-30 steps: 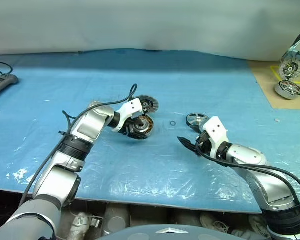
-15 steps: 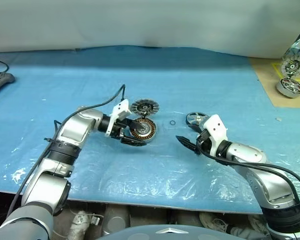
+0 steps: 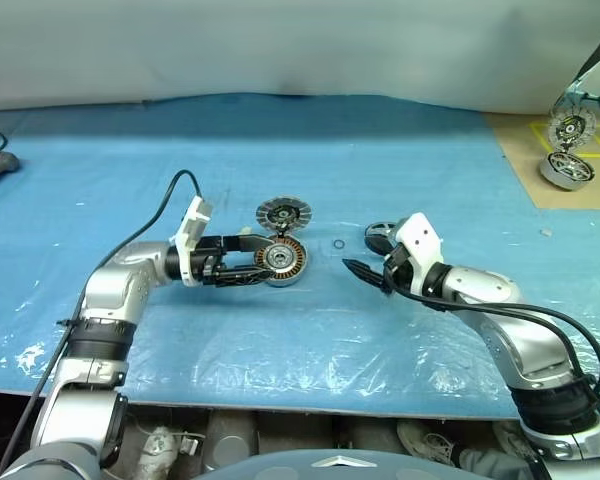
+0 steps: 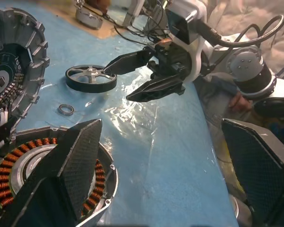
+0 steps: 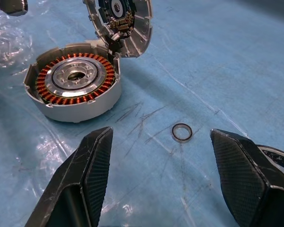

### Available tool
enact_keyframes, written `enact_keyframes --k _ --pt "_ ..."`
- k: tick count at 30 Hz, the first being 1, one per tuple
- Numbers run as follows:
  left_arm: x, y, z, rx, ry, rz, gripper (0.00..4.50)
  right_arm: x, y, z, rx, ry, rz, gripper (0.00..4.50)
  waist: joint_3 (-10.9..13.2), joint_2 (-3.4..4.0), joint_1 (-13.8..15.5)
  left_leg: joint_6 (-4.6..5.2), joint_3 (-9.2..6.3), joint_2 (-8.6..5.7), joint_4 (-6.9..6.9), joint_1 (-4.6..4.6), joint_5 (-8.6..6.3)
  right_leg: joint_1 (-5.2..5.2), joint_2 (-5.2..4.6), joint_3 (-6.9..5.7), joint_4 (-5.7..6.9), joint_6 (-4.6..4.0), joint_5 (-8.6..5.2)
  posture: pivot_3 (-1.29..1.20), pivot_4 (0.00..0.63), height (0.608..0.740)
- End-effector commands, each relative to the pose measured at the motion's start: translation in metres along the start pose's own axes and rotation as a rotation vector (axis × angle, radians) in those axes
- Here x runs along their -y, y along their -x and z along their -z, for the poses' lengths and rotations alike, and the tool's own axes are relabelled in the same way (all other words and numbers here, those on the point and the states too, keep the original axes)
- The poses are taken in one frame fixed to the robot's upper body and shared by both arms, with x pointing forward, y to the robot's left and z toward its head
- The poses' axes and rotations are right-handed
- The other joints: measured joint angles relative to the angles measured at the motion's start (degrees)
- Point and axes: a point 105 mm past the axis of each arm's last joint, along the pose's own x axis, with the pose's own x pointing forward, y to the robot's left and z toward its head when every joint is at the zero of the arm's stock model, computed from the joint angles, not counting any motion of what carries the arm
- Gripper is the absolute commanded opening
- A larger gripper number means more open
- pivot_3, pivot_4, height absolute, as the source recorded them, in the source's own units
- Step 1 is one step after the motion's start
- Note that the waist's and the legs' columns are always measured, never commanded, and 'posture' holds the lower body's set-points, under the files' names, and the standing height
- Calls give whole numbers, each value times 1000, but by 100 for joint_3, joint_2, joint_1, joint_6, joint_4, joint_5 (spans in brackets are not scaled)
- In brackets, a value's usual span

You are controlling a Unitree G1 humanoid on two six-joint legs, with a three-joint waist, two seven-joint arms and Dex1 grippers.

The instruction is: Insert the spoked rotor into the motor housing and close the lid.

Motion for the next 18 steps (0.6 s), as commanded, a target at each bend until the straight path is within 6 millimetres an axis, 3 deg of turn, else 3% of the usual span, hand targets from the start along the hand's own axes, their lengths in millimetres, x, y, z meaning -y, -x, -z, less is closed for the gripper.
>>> enact_keyframes --k 1,6,13,18 --pt "5 -6 -3 49 -86 -30 4290 -1 -6 -9 36 31 -17 3481 0 0 9 0 -1 0 1 -1 0 1 0 -1 0 0 0 0 150 740" --pt "0 -8 20 22 -276 -141 4290 0 -14 -12 41 29 -36 3481 0 -1 1 1 -1 8 9 0 0 4 3 -2 2 0 0 0 150 740" --pt "-30 13 18 91 -397 -379 4290 7 -24 -9 41 38 -2 3481 0 -2 -1 1 -5 14 55 2 -1 2 3 0 51 0 0 0 150 740" --pt "-18 10 6 128 -366 -317 4290 11 -35 -3 29 42 16 3481 1 -3 -4 1 -5 15 81 1 -1 -1 1 4 78 -1 0 0 150 740"
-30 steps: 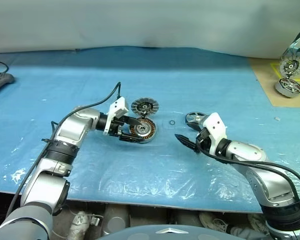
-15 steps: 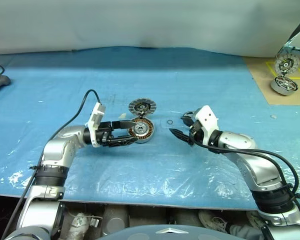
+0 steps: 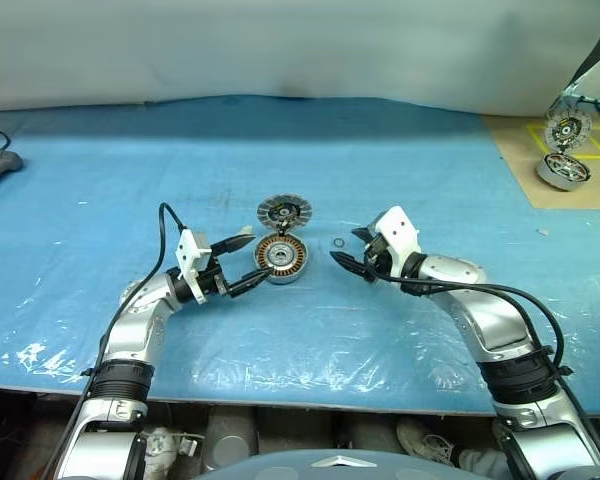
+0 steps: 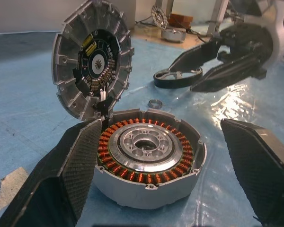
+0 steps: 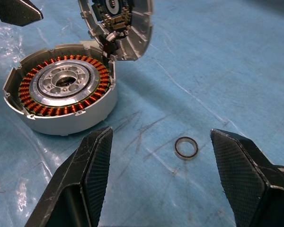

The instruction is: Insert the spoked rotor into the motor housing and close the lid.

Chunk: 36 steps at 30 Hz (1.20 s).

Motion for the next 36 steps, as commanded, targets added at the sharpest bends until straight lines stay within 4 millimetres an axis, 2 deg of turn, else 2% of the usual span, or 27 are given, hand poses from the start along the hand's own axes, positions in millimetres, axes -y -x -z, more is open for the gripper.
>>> enact_keyframes --k 1,8,16,22,26,36 --pt "4 -1 -23 50 -29 51 4290 7 -6 -9 35 34 32 3481 0 0 0 0 0 1 2 1 0 0 0 0 2 -1 0 0 150 740" --pt "7 -1 -34 52 -15 81 4290 14 -19 -3 29 5 59 3481 0 0 -5 1 5 3 6 -1 0 -2 2 3 5 -4 0 0 150 740" --pt "2 8 -14 14 -7 66 4290 14 -22 -3 53 -41 63 3481 0 0 -5 1 5 4 6 -1 0 -4 3 3 6 -4 1 0 150 740" --pt "-2 8 -12 9 -5 71 4290 18 -26 7 25 -55 80 3481 0 0 1 1 5 3 7 -2 0 -2 2 1 6 -4 1 0 150 740" --pt "-4 8 -10 7 -9 78 4290 13 -23 -5 73 -71 52 3481 0 0 -1 1 5 4 7 -2 1 -3 3 1 6 -5 1 0 150 740" --pt "-4 7 -6 6 -13 102 4290 9 -16 -12 88 -40 30 3481 0 0 1 1 5 4 6 -2 0 -4 2 2 6 -4 1 0 150 740"
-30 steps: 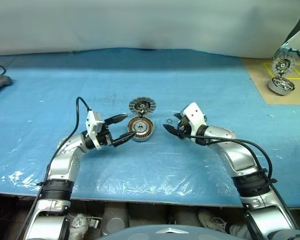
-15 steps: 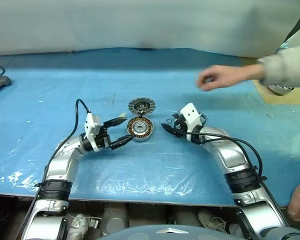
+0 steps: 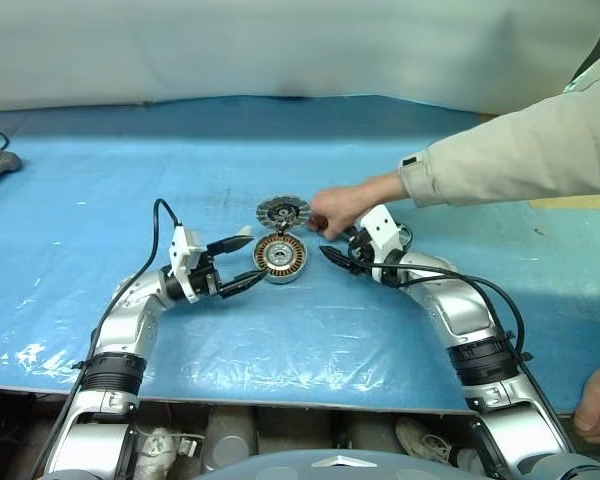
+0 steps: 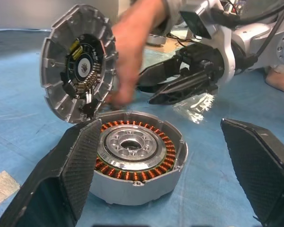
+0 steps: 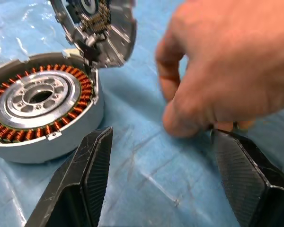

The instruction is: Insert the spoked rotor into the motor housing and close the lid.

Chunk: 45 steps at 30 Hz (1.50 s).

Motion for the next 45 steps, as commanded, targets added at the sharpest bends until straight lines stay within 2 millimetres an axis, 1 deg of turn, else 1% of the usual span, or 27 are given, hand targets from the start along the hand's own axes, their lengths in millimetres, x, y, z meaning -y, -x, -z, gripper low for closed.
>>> enact_keyframes --k 1,7,14,20,26,35,39,45 --pt "-3 -1 -7 10 -39 14 4290 0 6 -14 47 24 -5 3481 0 0 0 0 0 0 0 1 0 1 0 0 0 0 0 0 150 740" --pt "-5 -1 -7 8 -40 21 4290 -2 5 -18 54 25 -11 3481 0 0 1 0 0 0 0 0 0 0 0 0 0 0 0 0 150 740" --pt "-8 -2 -9 27 -45 14 4290 0 3 -26 79 31 4 3481 0 0 1 0 0 1 -1 0 0 0 0 0 0 0 0 0 150 740" --pt "-10 -3 -10 53 -39 -9 4290 -3 1 -24 75 34 -7 3481 0 0 2 0 0 0 -1 0 0 0 0 0 0 0 0 0 150 740" --pt "-9 -7 -12 66 -45 -5 4290 1 1 -29 81 42 -5 3481 0 0 1 0 0 0 0 0 0 0 0 0 0 0 0 0 150 740" --pt "-10 -10 -16 79 -48 -4 4290 5 1 -31 83 53 1 3481 0 0 3 0 0 1 -1 -1 0 -1 0 -1 0 0 0 0 150 740" --pt "-11 -12 -22 93 -53 -4 4290 15 2 -32 72 72 29 3481 0 0 2 0 0 0 0 -1 0 0 0 0 0 0 0 0 150 740" --pt "-20 -6 -25 91 -59 -50 4290 18 -4 -35 79 75 30 3481 0 0 1 0 0 1 -1 -2 0 -1 1 -1 0 -1 0 0 150 740"
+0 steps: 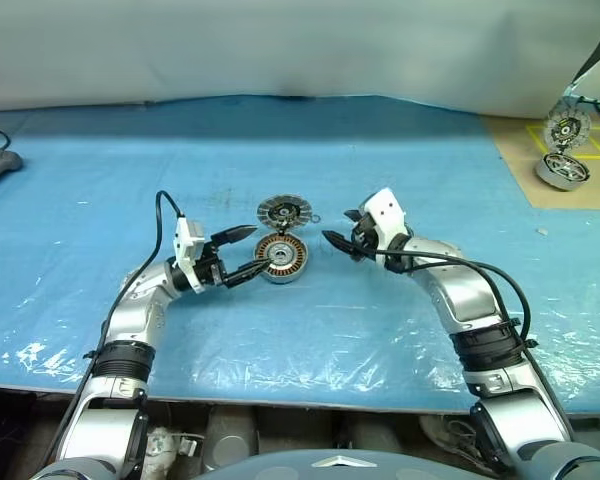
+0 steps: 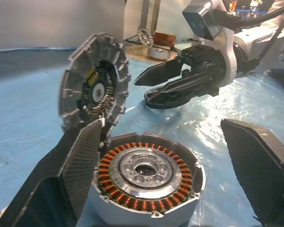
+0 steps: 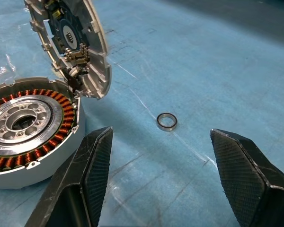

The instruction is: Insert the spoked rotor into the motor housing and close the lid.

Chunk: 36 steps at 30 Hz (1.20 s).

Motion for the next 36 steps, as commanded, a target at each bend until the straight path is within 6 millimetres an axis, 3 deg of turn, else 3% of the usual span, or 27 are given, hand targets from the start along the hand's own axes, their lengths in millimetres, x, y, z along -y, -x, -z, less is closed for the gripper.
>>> enact_keyframes --k 1,7,16,19,35,36 --pt "-10 2 -13 22 -37 -23 4290 2 -5 -15 51 29 2 3481 0 0 -1 0 0 0 0 0 0 -1 0 0 0 0 0 0 150 740" --pt "-19 5 -9 2 -34 -58 4290 -2 -27 -8 20 57 -36 3481 0 0 -10 0 1 0 2 1 0 -1 0 1 3 -1 0 0 150 740" --pt "-28 9 -4 -22 -36 -74 4290 9 -68 -8 13 36 21 3481 0 0 -29 0 2 1 5 -10 0 -12 0 -1 9 -3 1 0 150 740" --pt "-28 9 -2 -25 -38 -70 4290 13 -76 1 -20 11 40 3481 0 -1 -28 0 3 1 5 -13 0 -13 0 -2 8 -5 0 0 150 740" --pt "-20 9 5 -34 -37 -42 4290 12 -72 29 -58 -22 29 3481 0 -1 -9 4 1 9 32 -39 1 -30 0 -9 27 -11 2 0 150 740" --pt "-20 9 5 -35 -38 -40 4321 12 -72 29 -57 -22 35 3295 0 -1 -9 4 1 9 32 -39 1 -31 0 -9 26 -11 2 0 150 740"
